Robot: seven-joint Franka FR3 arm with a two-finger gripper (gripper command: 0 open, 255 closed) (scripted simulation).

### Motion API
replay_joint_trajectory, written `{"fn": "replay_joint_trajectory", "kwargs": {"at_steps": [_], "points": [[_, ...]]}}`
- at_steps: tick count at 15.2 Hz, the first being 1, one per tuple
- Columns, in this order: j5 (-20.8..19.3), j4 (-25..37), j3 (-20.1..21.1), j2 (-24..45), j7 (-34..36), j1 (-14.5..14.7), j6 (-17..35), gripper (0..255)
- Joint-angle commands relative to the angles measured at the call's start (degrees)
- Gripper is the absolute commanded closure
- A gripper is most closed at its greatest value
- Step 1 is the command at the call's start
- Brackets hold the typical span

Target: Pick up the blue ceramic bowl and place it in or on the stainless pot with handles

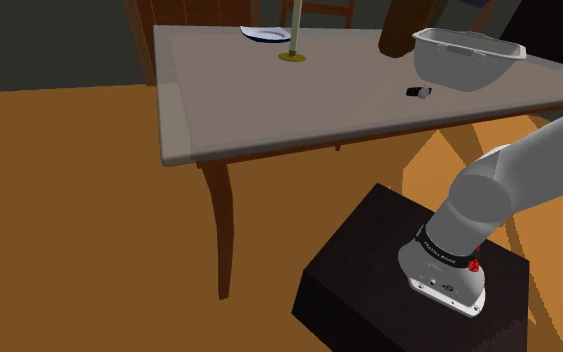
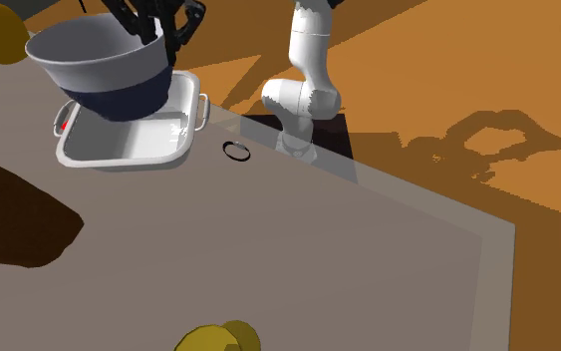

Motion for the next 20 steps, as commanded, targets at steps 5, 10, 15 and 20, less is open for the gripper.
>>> {"fn": "replay_joint_trajectory", "kwargs": {"at_steps": [5,10,15,20], "points": [[-1.43,4.11,-7.68,1.86,-9.78,-1.25,0.24,255],[-2.14,-4.02,-6.99,-2.11,-8.02,-1.53,4.31,255],[-2.72,-11.22,-6.65,-5.46,-6.59,-1.86,8.08,255],[-3.28,-17.76,-6.56,-8.35,-5.38,-2.20,11.64,255]]}}
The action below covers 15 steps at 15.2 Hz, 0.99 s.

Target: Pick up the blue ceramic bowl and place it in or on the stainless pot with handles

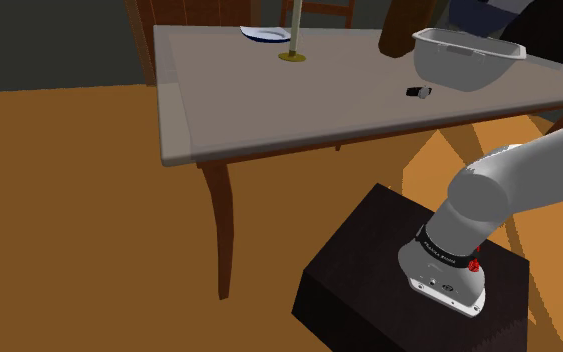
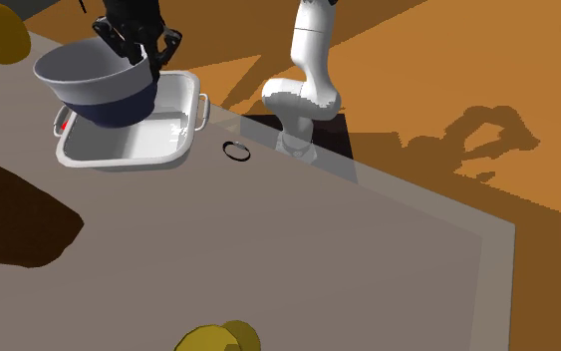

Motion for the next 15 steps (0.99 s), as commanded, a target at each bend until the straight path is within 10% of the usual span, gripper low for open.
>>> {"fn": "replay_joint_trajectory", "kwargs": {"at_steps": [1,11,12,15], "points": [[-0.23,-2.38,-0.05,-1.01,0.39,-0.13,1.43,255],[-0.53,-5.53,-0.09,-2.34,0.95,-0.31,3.23,255],[-0.53,-5.55,-0.09,-2.35,0.96,-0.31,3.23,0],[-0.53,-5.55,-0.09,-2.36,0.95,-0.31,3.23,0]]}}
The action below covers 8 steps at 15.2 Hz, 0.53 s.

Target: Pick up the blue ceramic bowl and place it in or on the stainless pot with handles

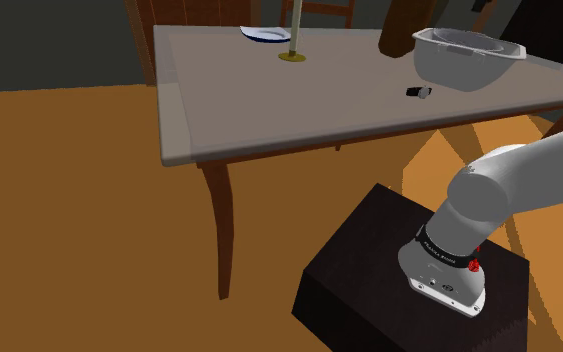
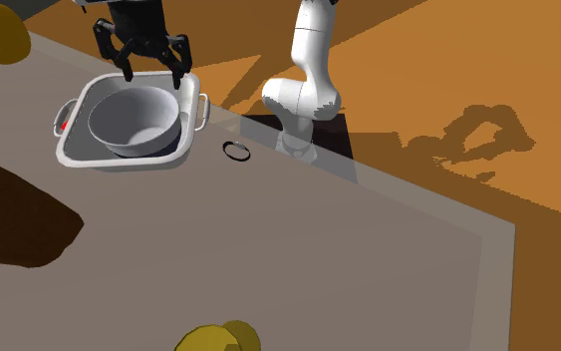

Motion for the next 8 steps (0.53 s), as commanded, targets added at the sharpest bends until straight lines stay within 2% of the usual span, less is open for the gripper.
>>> {"fn": "replay_joint_trajectory", "kwargs": {"at_steps": [1,2,6,8], "points": [[0.00,0.00,0.00,0.00,0.00,0.00,0.00,0],[0.00,0.00,0.00,0.00,0.00,0.00,0.00,0],[1.02,10.77,1.08,3.88,-1.22,0.47,-7.04,0],[1.02,10.76,1.09,3.87,-1.22,0.46,-7.03,0]]}}
